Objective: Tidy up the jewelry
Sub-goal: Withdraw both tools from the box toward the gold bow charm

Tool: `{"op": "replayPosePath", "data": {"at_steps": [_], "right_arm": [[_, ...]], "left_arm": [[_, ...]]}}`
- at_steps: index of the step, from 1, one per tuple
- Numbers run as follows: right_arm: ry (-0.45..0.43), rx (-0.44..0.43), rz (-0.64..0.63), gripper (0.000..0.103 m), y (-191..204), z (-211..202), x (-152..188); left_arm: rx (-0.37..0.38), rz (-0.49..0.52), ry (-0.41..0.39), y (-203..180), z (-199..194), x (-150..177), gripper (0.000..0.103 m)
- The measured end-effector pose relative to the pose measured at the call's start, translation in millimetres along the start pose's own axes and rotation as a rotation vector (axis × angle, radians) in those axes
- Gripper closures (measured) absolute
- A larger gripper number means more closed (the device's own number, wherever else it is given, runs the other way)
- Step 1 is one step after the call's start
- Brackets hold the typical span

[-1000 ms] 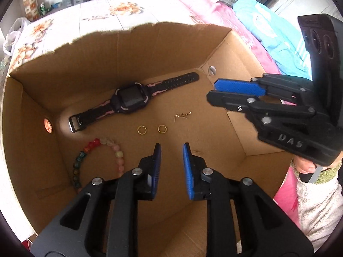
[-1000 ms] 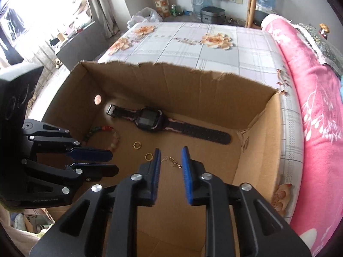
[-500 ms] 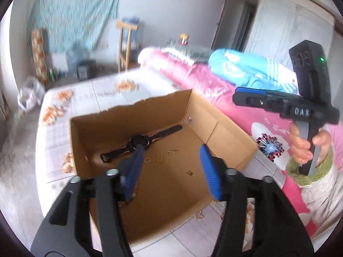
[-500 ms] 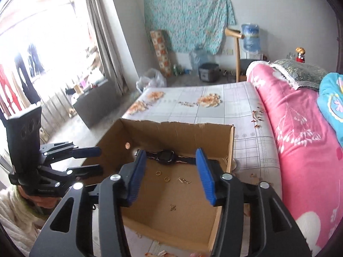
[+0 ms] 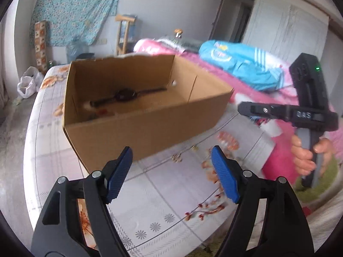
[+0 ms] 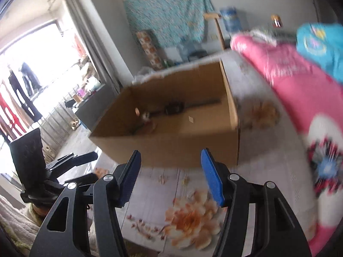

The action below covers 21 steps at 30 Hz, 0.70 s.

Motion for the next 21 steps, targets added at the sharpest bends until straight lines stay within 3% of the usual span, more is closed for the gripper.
{"op": "replayPosePath", "data": {"at_steps": [3, 9, 21], "right_arm": [[0.048, 0.033, 0.06, 0.056, -10.7, 19.5, 29.8], [0.072, 0.087, 0.052, 0.068, -14.6, 36.1, 53.8], [0.074, 0.068, 0.006, 0.07, -12.8, 41.3, 58.1]], "left_arm": [[-0.047, 0.045, 0.041, -2.4, 18.9, 12.3, 0.033], [0.0, 0.085, 0.105, -15.8, 56.6, 19.9, 0.048], [0.007, 0.181, 0.186, -20.2, 96.8, 31.5, 0.067]]}}
Point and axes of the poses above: each gripper's, at about its wrist camera, not at the fingertips, and z roughly the way its jaws point, y to its left, x to its underside, the point moved 10 cm from there along z, roughly the way its jaws point, and after that the axes turned 8 degrees about z, right-handed, at the moved point
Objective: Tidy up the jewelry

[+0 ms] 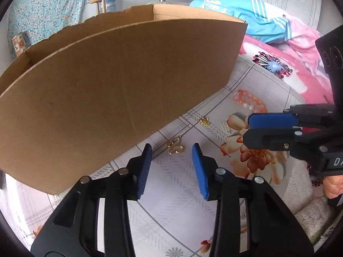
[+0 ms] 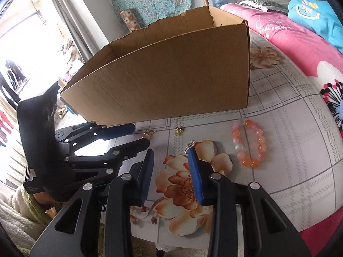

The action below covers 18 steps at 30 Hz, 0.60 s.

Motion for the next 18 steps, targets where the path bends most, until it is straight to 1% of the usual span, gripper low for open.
{"op": "replayPosePath", "data": {"at_steps": [5, 8, 13, 16, 18], "right_arm": [[0.003, -0.023, 0.015, 0.07, -2.1, 2.3, 2.4], [0.003, -0.034, 0.024, 0.07, -5.5, 3.2, 3.1], [0.001, -0.051, 0.033, 0.07, -10.5, 3.7, 3.5], [-0.001, -0.052, 0.037, 0.07, -10.1, 3.6, 6.2], [-0.001, -0.054, 0.042, 0.07, -13.1, 3.0, 7.4]], "left_arm": [[-0.014, 0.029, 0.011, -0.2, 3.8, -3.2, 0.073], [-0.029, 0.057, 0.019, -2.8, 6.9, -5.8, 0.074], [-0.031, 0.07, 0.02, -4.6, 8.9, -9.0, 0.076], [-0.028, 0.079, 0.019, -6.4, 9.8, -10.5, 0.081], [-0.022, 0.09, 0.018, -8.9, 10.4, -11.8, 0.09]]}}
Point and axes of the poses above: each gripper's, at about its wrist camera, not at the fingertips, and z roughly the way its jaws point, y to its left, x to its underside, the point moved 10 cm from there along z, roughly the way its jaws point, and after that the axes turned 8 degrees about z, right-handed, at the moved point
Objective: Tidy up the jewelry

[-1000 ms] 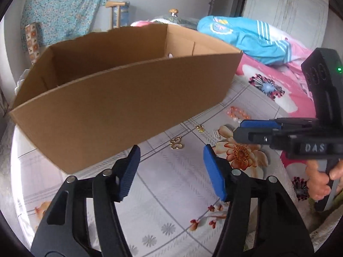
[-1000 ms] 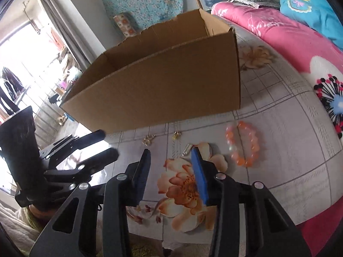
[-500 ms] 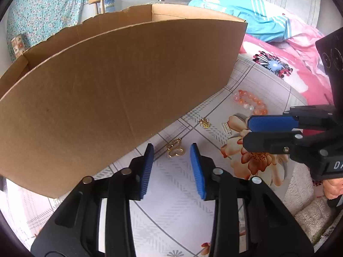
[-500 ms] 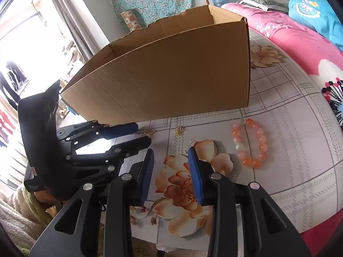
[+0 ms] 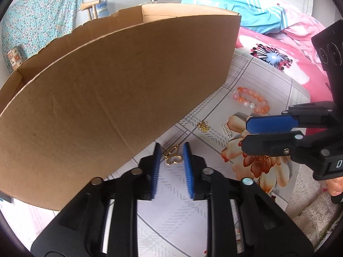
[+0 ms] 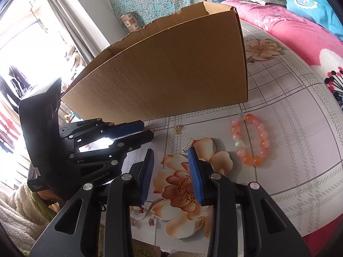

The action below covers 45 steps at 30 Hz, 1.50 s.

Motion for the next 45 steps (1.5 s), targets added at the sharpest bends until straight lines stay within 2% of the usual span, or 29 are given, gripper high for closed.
{"op": "replayPosePath", "data": {"at_steps": [7, 8, 9, 18, 23, 27, 29, 33, 40, 45], "right_arm": [[-0.013, -0.006, 0.001, 0.07, 1.6, -4.9, 0.9], [-0.017, -0.006, -0.001, 0.07, 2.0, -6.4, 0.8], [-0.02, -0.005, -0.004, 0.07, 2.3, -7.6, 0.6], [-0.015, -0.006, -0.019, 0.07, 5.9, -12.1, 3.4], [-0.005, -0.009, -0.015, 0.07, 8.8, -5.9, 3.0], [0.005, -0.02, -0.009, 0.07, 12.2, -0.7, 3.3], [0.008, -0.027, -0.01, 0.07, 13.4, 0.5, 3.2], [0.011, -0.037, -0.019, 0.07, 16.0, 1.2, 2.7], [0.012, -0.037, -0.015, 0.07, 19.0, 3.5, 2.9], [0.017, -0.04, -0.006, 0.07, 12.8, 2.2, 6.0]], "left_arm": [[-0.035, 0.004, 0.002, 0.2, -1.0, 0.4, 0.093], [-0.045, -0.004, -0.001, 2.1, -2.6, 0.9, 0.1], [-0.05, -0.018, 0.004, 4.3, -3.3, 2.8, 0.103], [-0.06, -0.099, 0.019, 12.8, -16.1, 22.6, 0.103], [-0.057, -0.22, 0.047, 23.0, -25.0, 36.6, 0.103], [-0.013, -0.359, 0.087, 27.7, -31.2, 47.4, 0.103], [-0.01, -0.383, 0.088, 30.1, -34.9, 50.9, 0.103], [-0.068, -0.328, 0.087, 32.7, -39.4, 51.8, 0.103], [-0.148, -0.162, 0.116, 14.6, -27.8, 42.9, 0.103], [-0.127, -0.153, 0.124, 5.4, -30.4, 43.7, 0.103]]}}
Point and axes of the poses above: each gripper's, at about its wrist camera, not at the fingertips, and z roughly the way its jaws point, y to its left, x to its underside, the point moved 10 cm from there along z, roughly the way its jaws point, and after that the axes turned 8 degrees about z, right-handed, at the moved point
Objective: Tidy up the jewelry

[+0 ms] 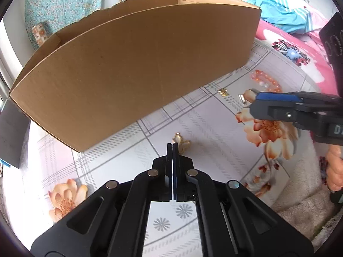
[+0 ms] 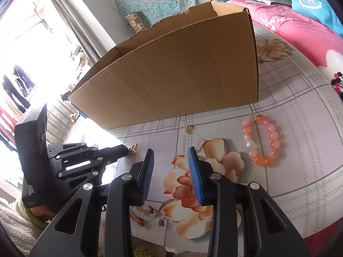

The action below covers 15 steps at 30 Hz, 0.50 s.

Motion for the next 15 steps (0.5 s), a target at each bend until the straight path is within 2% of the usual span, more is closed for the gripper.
{"op": "replayPosePath", "data": {"at_steps": [4, 5, 8, 9, 13, 15], "right_arm": [[0.004, -0.005, -0.007, 0.07, 2.1, 1.1, -0.5], [0.002, -0.007, -0.009, 0.07, 2.6, 0.8, -1.4], [-0.003, -0.009, -0.013, 0.07, 3.6, -0.4, -3.1], [-0.003, -0.01, -0.011, 0.07, 3.2, -0.2, -3.4], [0.001, -0.012, 0.001, 0.07, 3.3, 3.0, -2.4], [0.001, -0.012, 0.003, 0.07, 3.5, 3.1, -1.8]], "left_arm": [[0.048, -0.045, -0.001, 0.6, -0.5, 1.5, 0.102], [0.055, -0.059, -0.001, 2.2, -1.2, 1.9, 0.098], [0.084, -0.104, -0.015, 6.9, -5.0, -0.9, 0.079], [0.092, -0.115, -0.021, 7.0, -4.7, -3.7, 0.077], [0.108, -0.146, -0.01, 4.2, 3.7, -8.7, 0.077], [0.085, -0.142, -0.013, 1.5, 7.9, -11.7, 0.077]]}}
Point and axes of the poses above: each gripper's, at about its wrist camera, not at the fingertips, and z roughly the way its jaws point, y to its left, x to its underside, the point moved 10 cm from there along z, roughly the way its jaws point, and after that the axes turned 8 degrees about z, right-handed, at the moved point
